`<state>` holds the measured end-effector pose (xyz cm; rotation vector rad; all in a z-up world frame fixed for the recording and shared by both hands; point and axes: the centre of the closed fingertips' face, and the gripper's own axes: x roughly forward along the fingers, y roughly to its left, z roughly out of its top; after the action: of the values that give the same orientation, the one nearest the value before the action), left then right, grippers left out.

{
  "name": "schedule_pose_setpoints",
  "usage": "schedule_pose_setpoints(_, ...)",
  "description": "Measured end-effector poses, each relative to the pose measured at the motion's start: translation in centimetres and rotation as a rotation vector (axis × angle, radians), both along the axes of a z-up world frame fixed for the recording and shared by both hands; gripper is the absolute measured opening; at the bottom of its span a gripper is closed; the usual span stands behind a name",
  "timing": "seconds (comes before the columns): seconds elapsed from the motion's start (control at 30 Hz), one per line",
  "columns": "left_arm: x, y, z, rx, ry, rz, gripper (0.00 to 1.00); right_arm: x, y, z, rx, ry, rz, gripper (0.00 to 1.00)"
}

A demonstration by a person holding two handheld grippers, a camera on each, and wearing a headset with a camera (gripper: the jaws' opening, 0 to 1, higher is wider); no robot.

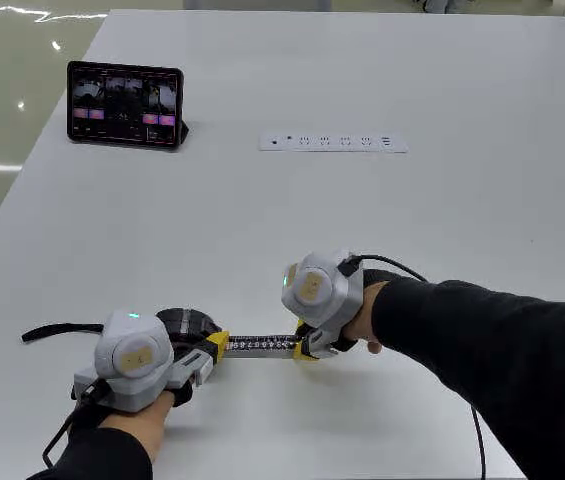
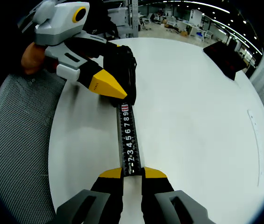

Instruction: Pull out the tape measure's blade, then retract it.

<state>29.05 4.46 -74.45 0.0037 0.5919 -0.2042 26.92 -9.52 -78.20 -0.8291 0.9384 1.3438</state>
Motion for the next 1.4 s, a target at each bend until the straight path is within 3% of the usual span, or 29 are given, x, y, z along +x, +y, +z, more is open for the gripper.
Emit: schedule_pose_setpoints(1.4,-0.1,0.1,0.1,-0.054,0.023,0.0,0.59,0.2,1.4,-0.1,0.041,0.008,-0.015,0.11)
